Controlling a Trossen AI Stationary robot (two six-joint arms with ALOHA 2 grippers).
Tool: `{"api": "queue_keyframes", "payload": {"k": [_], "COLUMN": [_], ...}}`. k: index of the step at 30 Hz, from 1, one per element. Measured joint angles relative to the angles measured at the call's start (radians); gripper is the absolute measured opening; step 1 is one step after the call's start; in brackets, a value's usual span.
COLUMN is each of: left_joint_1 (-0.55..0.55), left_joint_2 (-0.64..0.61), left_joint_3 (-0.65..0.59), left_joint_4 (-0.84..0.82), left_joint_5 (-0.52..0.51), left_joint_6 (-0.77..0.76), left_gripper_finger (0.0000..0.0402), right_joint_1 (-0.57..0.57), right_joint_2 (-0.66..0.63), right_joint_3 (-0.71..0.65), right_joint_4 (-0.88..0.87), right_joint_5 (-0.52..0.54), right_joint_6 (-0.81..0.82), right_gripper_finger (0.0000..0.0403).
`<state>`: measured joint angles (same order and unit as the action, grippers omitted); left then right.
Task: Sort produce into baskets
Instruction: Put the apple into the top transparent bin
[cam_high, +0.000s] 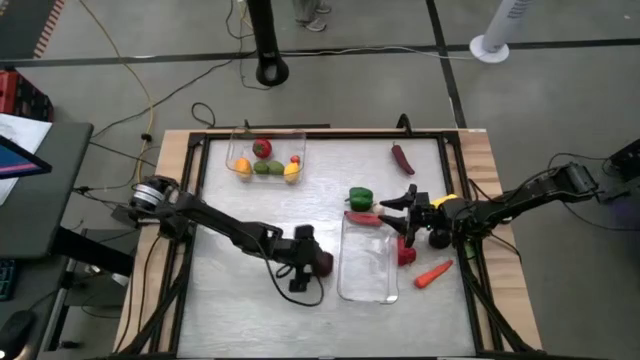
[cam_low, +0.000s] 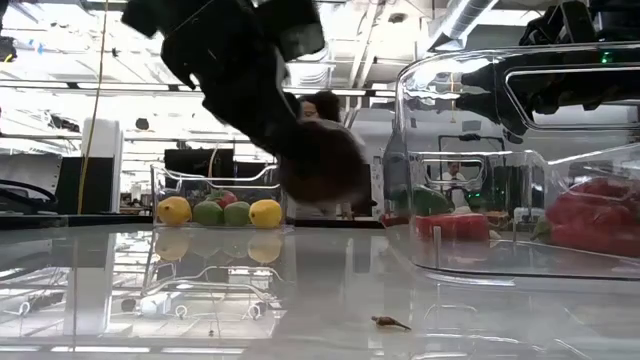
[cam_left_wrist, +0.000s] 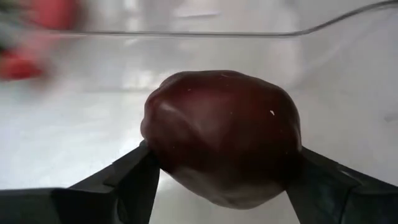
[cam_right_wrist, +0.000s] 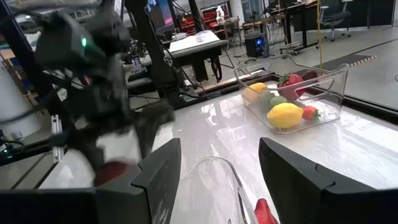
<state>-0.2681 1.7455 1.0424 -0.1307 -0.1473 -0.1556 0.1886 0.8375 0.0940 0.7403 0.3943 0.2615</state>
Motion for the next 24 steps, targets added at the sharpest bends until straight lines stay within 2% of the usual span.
{"api": "queue_keyframes", "payload": {"k": [3, 7, 10, 13, 17, 24], "left_joint_1": [0.006, 0.050, 0.145, 0.268, 0.429, 0.641], "left_joint_2": [-0.097, -0.231, -0.294, -0.326, -0.326, -0.319], "left_joint_3": [0.000, 0.001, 0.001, 0.001, 0.000, -0.001], "left_joint_4": [-0.124, -0.284, -0.426, -0.502, -0.506, -0.501], "left_joint_5": [-0.181, -0.506, -0.625, -0.631, -0.615, -0.425], "left_joint_6": [0.031, 0.067, 0.059, 0.048, 0.068, 0.118], "left_gripper_finger": [0.0280, 0.0282, 0.0282, 0.0283, 0.0289, 0.0341], "right_joint_1": [0.000, 0.000, 0.000, 0.001, 0.001, 0.001], "right_joint_2": [0.000, 0.000, 0.000, 0.000, 0.000, 0.000], "right_joint_3": [0.000, 0.000, 0.000, 0.000, 0.000, 0.000], "right_joint_4": [0.000, 0.000, 0.001, 0.001, 0.001, -0.004], "right_joint_5": [0.000, 0.000, 0.000, 0.000, -0.001, -0.002], "right_joint_6": [0.000, 0.001, 0.003, 0.003, 0.003, -0.001], "right_gripper_finger": [0.0244, 0.0244, 0.0244, 0.0244, 0.0244, 0.0244]}}
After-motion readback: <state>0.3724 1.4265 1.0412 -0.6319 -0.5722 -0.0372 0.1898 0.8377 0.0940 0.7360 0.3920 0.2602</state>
